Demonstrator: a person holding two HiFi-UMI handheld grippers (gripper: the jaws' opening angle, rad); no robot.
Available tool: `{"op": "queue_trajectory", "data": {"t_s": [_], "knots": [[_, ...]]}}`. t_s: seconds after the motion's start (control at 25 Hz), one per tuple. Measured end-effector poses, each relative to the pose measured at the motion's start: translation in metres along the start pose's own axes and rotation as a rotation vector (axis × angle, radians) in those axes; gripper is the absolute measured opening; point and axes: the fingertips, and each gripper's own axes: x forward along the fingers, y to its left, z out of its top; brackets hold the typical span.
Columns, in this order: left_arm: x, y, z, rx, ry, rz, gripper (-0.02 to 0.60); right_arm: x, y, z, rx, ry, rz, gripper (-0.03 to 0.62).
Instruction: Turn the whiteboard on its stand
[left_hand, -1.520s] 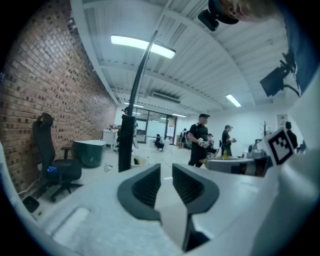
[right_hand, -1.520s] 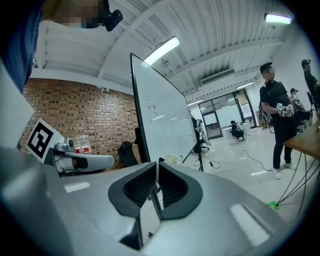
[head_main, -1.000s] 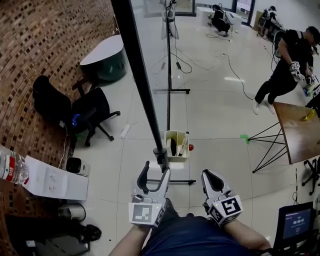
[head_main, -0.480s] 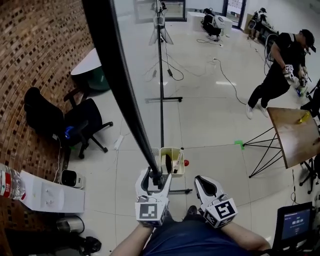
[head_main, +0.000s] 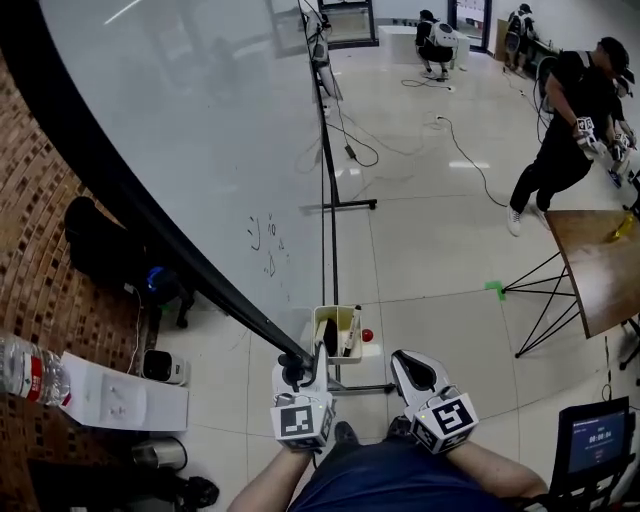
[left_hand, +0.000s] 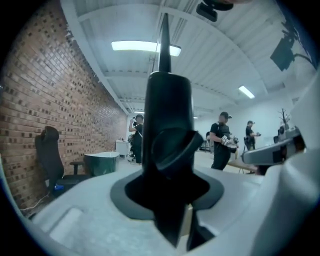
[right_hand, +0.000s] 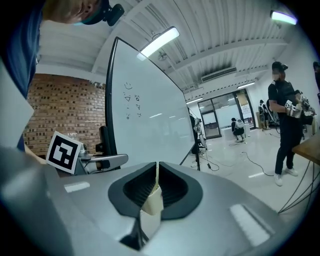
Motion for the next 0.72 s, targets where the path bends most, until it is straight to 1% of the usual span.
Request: {"op": "queue_trajectory", "data": {"t_s": [0.12, 0.28, 0.44, 0.6, 0.72], "knots": [[-0.005, 0.012, 0.004, 0.001, 0.005, 0.006, 0.153, -0.005, -0.002, -0.005, 0.01, 0.013, -0.029, 0.023], [-0.007, 0.018, 0.006, 0.004, 0.007, 0.006, 0.153, -0.013, -0.001, -0.012, 0.044, 0.04, -0.023, 0.024], [-0.006, 0.019, 0.005, 0.01, 0.002, 0.013, 0.152, -0.027, -0.007, -0.036, 0.068, 0.048, 0.008, 0.023], [-0.005, 0.02, 0.005, 0.019, 0.0, 0.016, 0.15, -0.041, -0.01, -0.053, 0.11, 0.078, 0.001, 0.023], [-0.006, 0.022, 0.004, 0.021, 0.009, 0.025, 0.15, -0.045, -0.011, -0.059, 0.116, 0.091, -0.006, 0.023]]}}
